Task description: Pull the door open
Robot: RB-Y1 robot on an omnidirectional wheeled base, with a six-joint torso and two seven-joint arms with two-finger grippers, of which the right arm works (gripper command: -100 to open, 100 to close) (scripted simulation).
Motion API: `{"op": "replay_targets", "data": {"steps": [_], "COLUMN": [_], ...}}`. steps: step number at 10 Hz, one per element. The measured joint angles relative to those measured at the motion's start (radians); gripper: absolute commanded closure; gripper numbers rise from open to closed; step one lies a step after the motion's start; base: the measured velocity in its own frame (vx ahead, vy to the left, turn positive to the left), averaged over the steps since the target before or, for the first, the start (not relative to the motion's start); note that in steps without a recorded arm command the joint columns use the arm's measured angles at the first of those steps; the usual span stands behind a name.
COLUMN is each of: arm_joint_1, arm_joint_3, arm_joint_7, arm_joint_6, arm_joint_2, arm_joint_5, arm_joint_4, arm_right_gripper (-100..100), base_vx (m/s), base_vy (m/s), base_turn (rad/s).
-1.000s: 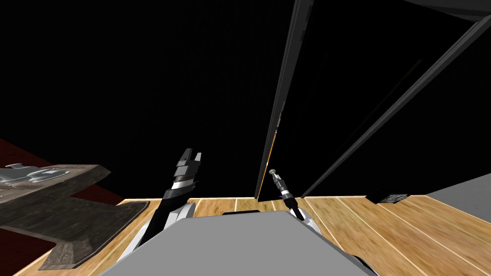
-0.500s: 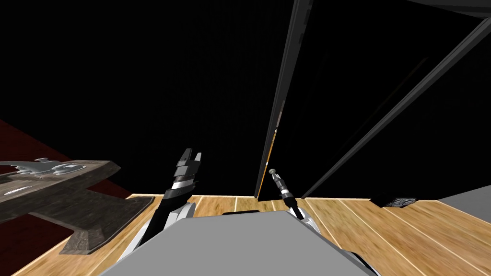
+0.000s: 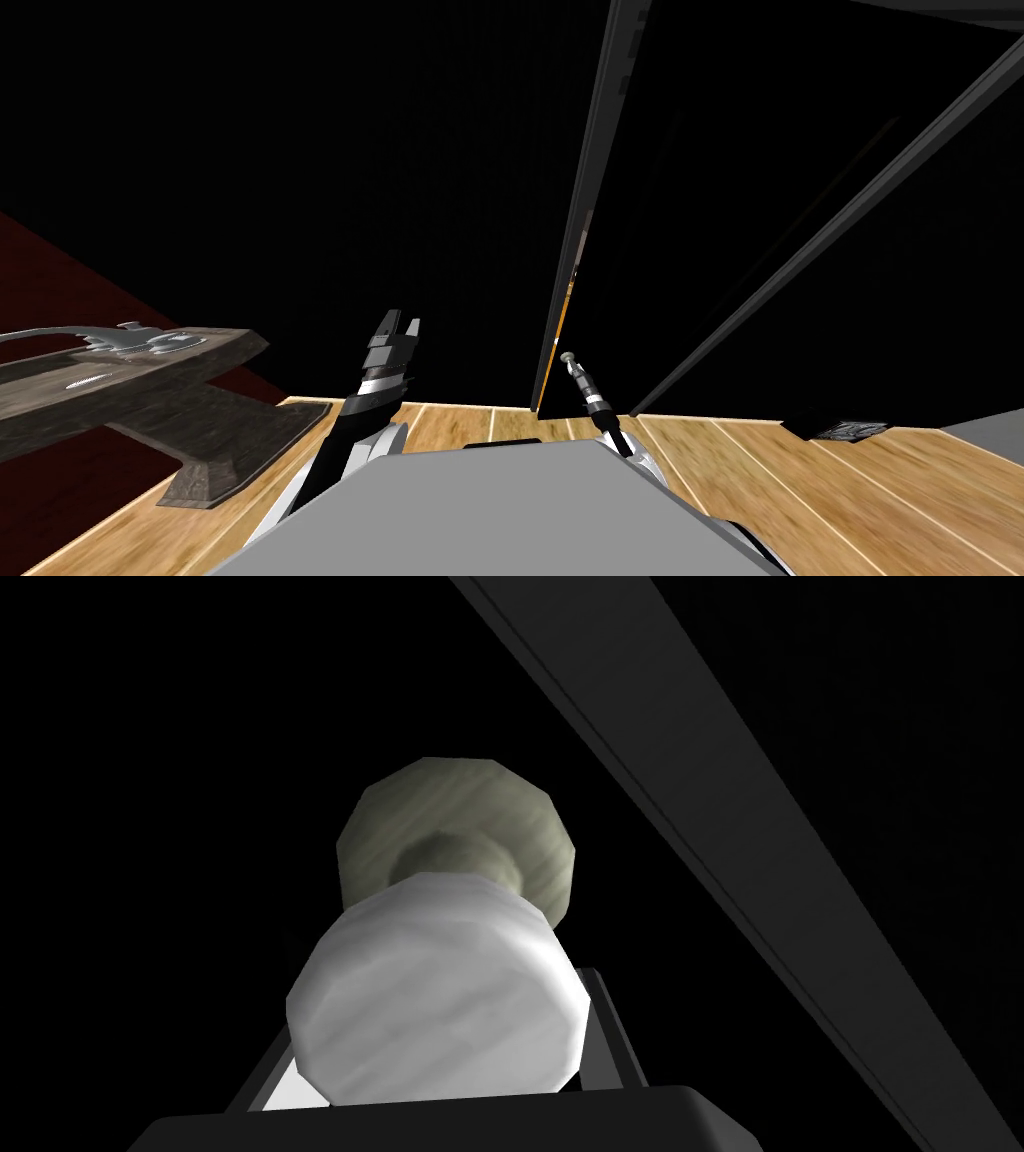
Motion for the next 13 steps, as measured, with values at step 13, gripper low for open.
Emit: {"op": "replay_targets", "data": {"steps": [13], "arm_joint_1": [-0.025], "arm_joint_3": [0.05], "arm_joint_7": [-0.307], "arm_joint_6": [0.004], "arm_joint_2": [-0.012], "arm_joint_5": [-0.107], "arm_joint_4": [0.033], "arm_right_gripper": [100], "base_vx": [-0.032], "base_vy": [-0.019], "base_turn": [0.041]}}
